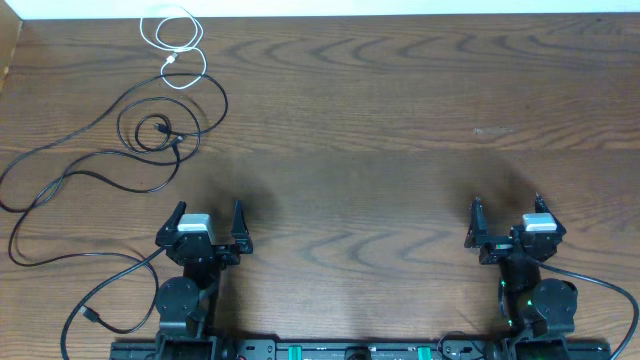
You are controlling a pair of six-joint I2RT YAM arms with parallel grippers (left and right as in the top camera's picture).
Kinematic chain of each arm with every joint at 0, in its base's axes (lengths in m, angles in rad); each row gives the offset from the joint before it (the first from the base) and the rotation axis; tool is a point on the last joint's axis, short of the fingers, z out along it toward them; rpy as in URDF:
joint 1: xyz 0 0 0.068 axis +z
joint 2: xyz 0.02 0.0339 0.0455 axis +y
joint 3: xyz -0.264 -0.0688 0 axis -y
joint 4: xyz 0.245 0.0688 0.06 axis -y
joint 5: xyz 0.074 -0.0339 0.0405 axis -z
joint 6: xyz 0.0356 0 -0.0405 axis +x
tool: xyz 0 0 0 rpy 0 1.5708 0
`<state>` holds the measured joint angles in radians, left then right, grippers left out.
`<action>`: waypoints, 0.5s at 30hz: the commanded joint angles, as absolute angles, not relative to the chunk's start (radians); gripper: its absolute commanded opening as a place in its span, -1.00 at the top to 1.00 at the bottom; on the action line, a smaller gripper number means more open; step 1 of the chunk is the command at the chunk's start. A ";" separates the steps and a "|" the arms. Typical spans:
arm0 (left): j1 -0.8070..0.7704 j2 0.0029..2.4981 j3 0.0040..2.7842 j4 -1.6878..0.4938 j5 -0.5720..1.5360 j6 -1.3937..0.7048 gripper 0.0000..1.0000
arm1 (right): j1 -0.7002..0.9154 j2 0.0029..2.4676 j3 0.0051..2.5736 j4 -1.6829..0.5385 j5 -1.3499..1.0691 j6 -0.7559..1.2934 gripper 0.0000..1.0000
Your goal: Untangle cables
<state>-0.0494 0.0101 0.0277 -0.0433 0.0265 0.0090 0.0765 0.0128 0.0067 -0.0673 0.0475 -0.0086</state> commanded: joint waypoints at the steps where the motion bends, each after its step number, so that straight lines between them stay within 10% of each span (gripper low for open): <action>1: -0.045 0.004 0.004 -0.072 -0.001 0.030 -0.96 | 0.071 0.008 0.006 -0.072 0.046 -0.016 -0.99; 15: -0.045 0.004 0.004 -0.072 -0.001 0.030 -0.96 | 0.071 0.009 0.006 -0.071 0.064 -0.016 -0.99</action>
<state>-0.0494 0.0101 0.0277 -0.0437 0.0265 0.0090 0.0765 0.0128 0.0067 -0.0669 0.0521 -0.0086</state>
